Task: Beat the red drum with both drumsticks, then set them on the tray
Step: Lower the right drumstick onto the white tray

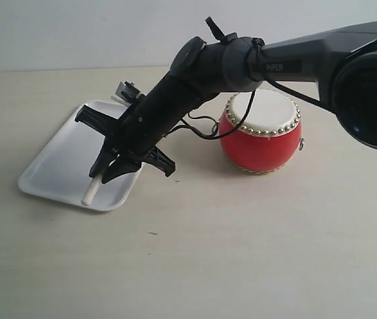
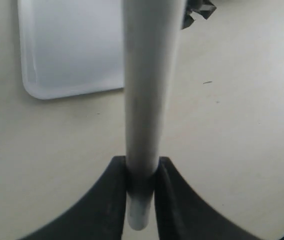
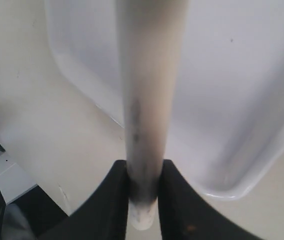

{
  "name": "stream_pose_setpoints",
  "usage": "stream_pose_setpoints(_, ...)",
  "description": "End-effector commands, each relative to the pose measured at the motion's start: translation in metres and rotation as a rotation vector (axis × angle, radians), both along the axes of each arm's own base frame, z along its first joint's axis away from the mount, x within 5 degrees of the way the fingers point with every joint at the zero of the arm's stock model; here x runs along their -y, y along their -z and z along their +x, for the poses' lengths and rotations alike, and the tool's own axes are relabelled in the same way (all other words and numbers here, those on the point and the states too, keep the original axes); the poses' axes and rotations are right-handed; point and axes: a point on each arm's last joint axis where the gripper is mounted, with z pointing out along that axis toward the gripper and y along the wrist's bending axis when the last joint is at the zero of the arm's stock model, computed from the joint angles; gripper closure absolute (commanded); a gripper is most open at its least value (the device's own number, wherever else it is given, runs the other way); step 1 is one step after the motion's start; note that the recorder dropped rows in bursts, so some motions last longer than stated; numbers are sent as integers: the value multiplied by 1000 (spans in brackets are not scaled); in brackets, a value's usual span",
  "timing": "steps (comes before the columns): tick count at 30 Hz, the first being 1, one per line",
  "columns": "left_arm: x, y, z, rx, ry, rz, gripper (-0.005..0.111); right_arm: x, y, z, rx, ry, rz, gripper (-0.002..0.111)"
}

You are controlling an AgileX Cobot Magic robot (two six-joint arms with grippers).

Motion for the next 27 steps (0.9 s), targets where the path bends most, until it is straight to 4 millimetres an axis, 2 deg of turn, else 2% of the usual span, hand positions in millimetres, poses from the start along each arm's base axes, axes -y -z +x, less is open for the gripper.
stream_pose_setpoints(1,1,0,0,6,-7,-18,107,-2,-3,4,23,32,12,108)
stream_pose_setpoints(8,2,0,0,3,-9,-35,107,-1,5,4,-2,46,-21,99)
stream_pose_setpoints(27,5,-2,0,10,5,-65,107,3,9,7,25,71,-80,99)
